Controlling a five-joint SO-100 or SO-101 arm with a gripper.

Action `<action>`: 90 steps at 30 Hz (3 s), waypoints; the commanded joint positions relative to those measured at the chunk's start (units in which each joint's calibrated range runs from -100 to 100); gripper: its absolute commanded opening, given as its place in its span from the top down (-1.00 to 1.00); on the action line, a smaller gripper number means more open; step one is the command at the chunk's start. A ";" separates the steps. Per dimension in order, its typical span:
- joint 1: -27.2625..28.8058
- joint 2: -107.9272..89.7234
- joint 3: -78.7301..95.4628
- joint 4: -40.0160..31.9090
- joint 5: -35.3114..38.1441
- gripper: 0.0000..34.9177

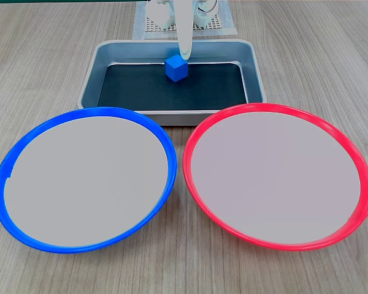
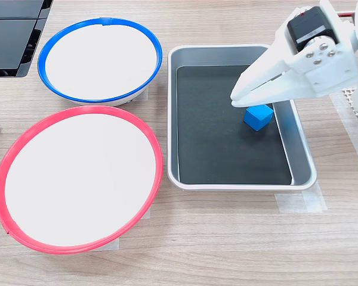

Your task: Move a blue block from tray to blue dish

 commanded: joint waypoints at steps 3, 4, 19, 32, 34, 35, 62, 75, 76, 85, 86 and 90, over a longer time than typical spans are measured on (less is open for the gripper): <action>0.22 -0.26 0.09 0.19 -0.05 0.98; 0.22 -0.26 0.09 0.19 -0.05 0.98; 0.22 -0.26 0.09 0.19 -0.05 0.98; -2.04 0.68 -0.18 0.44 1.17 0.98; -1.66 3.75 -4.01 3.66 3.32 0.99; -0.72 6.40 -6.55 4.90 4.54 0.99; 7.18 53.31 -26.31 10.84 30.13 0.05; 5.39 59.96 -31.41 7.38 29.11 0.99; 5.02 62.00 -36.05 9.11 28.28 0.99; 7.65 90.58 -82.75 8.04 18.51 0.99; 8.59 94.50 -87.03 6.30 17.78 0.99; 10.57 105.84 -96.31 0.19 17.14 0.98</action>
